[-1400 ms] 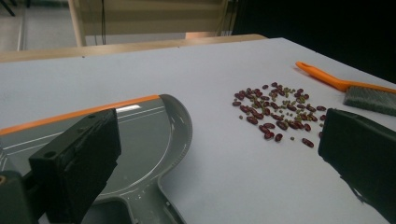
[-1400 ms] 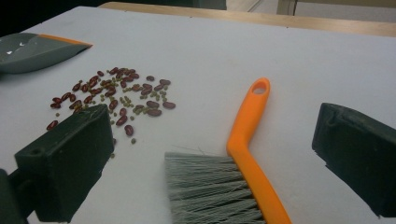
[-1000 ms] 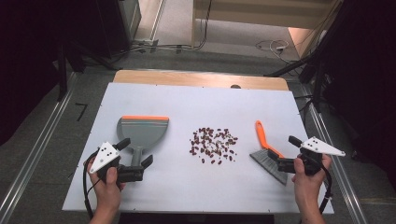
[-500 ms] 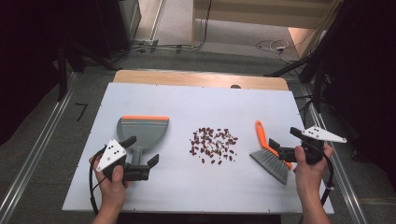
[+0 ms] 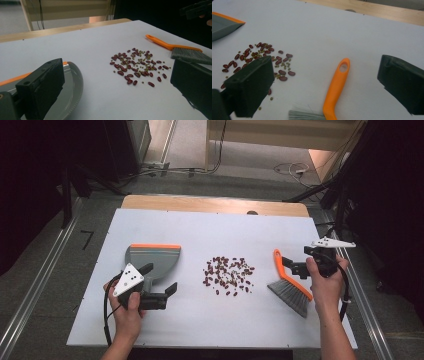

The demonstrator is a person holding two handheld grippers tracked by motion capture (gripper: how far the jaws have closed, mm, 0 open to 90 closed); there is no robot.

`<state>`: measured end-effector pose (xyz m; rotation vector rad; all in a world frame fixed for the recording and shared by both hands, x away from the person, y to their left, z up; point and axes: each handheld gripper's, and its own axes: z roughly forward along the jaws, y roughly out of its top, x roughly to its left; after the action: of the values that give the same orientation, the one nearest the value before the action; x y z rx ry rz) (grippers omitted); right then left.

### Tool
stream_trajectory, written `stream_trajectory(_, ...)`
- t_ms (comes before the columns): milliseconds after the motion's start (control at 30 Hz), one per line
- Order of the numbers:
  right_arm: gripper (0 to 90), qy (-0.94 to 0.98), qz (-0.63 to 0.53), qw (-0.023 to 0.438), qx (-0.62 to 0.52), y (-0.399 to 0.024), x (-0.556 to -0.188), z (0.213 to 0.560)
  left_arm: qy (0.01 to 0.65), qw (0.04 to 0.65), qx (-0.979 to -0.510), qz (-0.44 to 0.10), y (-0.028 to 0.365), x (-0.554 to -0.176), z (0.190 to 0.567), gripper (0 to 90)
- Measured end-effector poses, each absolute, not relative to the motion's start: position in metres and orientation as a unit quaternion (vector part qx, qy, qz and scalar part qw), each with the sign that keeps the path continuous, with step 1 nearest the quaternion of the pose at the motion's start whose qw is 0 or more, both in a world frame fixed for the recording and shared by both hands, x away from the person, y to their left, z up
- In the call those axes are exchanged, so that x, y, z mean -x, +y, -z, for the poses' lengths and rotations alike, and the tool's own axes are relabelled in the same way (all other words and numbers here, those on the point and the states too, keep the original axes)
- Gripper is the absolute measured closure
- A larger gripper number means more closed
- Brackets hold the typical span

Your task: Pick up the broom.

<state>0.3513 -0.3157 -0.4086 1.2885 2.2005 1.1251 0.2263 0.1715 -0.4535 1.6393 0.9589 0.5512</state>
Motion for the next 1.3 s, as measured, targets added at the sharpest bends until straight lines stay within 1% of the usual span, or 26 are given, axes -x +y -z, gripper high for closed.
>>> stream_trajectory(67, 3.3, 0.779, -0.389, 0.168, -0.462, -0.315, -0.357, 0.410, 0.406, 0.551, -0.692, -0.231, 0.171, -0.228, 0.453, 0.0)
stream_trajectory(100, 6.8, 0.783, -0.383, 0.149, -0.468, -0.315, -0.363, 0.413, 0.406, 0.554, -0.690, -0.228, 0.170, -0.229, 0.453, 0.0)
stream_trajectory(133, 10.9, 0.785, -0.375, 0.145, -0.471, -0.314, -0.366, 0.415, 0.407, 0.554, -0.690, -0.226, 0.169, -0.230, 0.453, 0.0)
stream_trajectory(200, 21.0, 0.788, -0.367, 0.144, -0.474, -0.311, -0.369, 0.419, 0.405, 0.553, -0.693, -0.225, 0.166, -0.232, 0.454, 0.0)
stream_trajectory(267, 28.1, 0.792, -0.356, 0.142, -0.475, -0.308, -0.371, 0.424, 0.405, 0.551, -0.695, -0.222, 0.161, -0.235, 0.455, 0.0)
stream_trajectory(433, 36.9, 0.797, -0.298, 0.163, -0.500, -0.302, -0.375, 0.434, 0.402, 0.553, -0.696, -0.219, 0.155, -0.238, 0.455, 0.0)
stream_trajectory(567, 41.3, 0.787, -0.297, 0.135, -0.523, -0.308, -0.380, 0.441, 0.403, 0.556, -0.693, -0.221, 0.148, -0.242, 0.455, 0.0)
stream_trajectory(633, 46.8, 0.794, -0.281, 0.124, -0.525, -0.310, -0.380, 0.444, 0.402, 0.556, -0.693, -0.222, 0.146, -0.242, 0.455, 0.0)
stream_trajectory(667, 51.9, 0.798, -0.279, 0.121, -0.520, -0.311, -0.379, 0.445, 0.401, 0.558, -0.692, -0.221, 0.144, -0.243, 0.456, 0.0)
stream_trajectory(700, 51.9, 0.798, -0.279, 0.121, -0.520, -0.311, -0.379, 0.445, 0.402, 0.557, -0.693, -0.221, 0.143, -0.244, 0.456, 0.0)
stream_trajectory(733, 55.1, 0.795, -0.274, 0.114, -0.530, -0.311, -0.377, 0.448, 0.398, 0.556, -0.695, -0.221, 0.140, -0.245, 0.457, 0.0)
stream_trajectory(800, 55.7, 0.794, -0.271, 0.108, -0.533, -0.311, -0.377, 0.449, 0.397, 0.556, -0.696, -0.221, 0.139, -0.245, 0.458, 0.0)
stream_trajectory(833, 58.6, 0.795, -0.259, 0.087, -0.542, -0.310, -0.376, 0.453, 0.394, 0.555, -0.699, -0.221, 0.138, -0.245, 0.459, 0.0)
stream_trajectory(900, 58.7, 0.800, -0.248, 0.084, -0.540, -0.308, -0.375, 0.458, 0.394, 0.557, -0.698, -0.220, 0.137, -0.245, 0.460, 0.0)
stream_trajectory(1067, 56.8, 0.808, -0.210, 0.093, -0.542, -0.303, -0.374, 0.469, 0.384, 0.552, -0.708, -0.217, 0.133, -0.246, 0.464, 0.0)
stream_trajectory(1167, 59.8, 0.815, -0.194, 0.090, -0.538, -0.300, -0.372, 0.474, 0.383, 0.549, -0.712, -0.215, 0.131, -0.245, 0.466, 0.0)
stream_trajectory(1300, 60.3, 0.816, -0.159, 0.125, -0.541, -0.287, -0.369, 0.475, 0.385, 0.548, -0.711, -0.214, 0.133, -0.244, 0.468, 0.0)
